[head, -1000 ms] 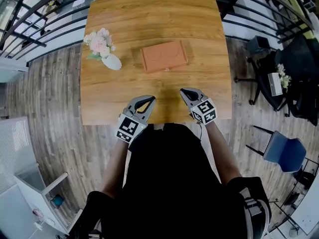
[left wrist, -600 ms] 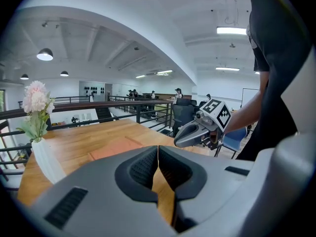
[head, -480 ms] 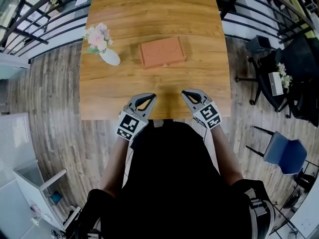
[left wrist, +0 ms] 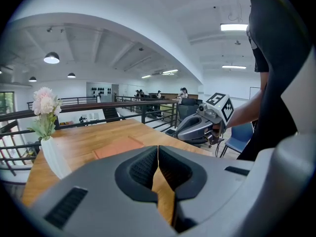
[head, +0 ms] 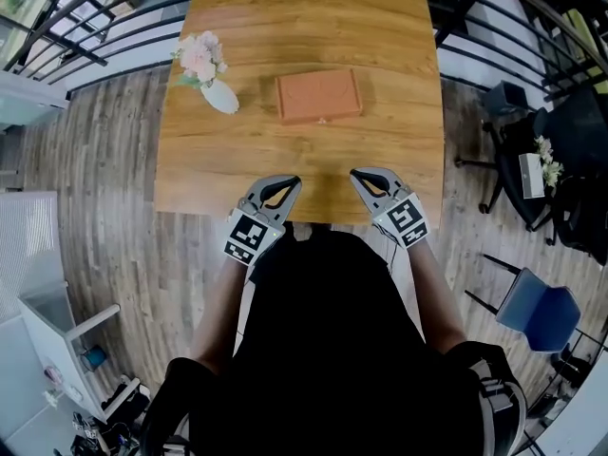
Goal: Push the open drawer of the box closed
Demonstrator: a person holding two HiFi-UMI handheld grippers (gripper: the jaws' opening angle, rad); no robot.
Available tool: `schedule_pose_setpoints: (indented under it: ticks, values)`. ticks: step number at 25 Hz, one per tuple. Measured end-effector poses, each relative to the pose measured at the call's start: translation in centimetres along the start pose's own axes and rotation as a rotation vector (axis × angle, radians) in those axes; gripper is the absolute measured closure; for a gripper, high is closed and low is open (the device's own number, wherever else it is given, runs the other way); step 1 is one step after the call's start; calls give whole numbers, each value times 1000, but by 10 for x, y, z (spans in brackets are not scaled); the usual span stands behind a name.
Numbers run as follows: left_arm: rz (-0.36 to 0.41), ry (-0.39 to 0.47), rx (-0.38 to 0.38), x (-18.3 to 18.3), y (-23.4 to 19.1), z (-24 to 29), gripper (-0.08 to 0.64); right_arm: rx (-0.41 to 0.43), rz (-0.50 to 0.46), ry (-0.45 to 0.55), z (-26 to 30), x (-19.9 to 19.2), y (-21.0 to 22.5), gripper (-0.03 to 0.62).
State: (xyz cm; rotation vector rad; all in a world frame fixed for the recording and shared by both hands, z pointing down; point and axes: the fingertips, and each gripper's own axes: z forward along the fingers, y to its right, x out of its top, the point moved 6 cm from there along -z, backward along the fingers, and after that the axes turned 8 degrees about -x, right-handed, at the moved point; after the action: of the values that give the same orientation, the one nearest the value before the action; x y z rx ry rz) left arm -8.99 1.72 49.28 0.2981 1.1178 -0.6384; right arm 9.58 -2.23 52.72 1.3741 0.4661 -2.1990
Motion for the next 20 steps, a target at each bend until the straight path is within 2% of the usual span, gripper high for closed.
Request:
schedule_pose_setpoints:
  ticks: [7, 20]
  values:
    - [-8, -11, 24, 1, -3, -3, 535, 17, -5, 13, 6, 6, 4, 578]
    - [6, -5, 10, 7, -6, 7, 535, 10, -5, 40, 7, 14, 4, 578]
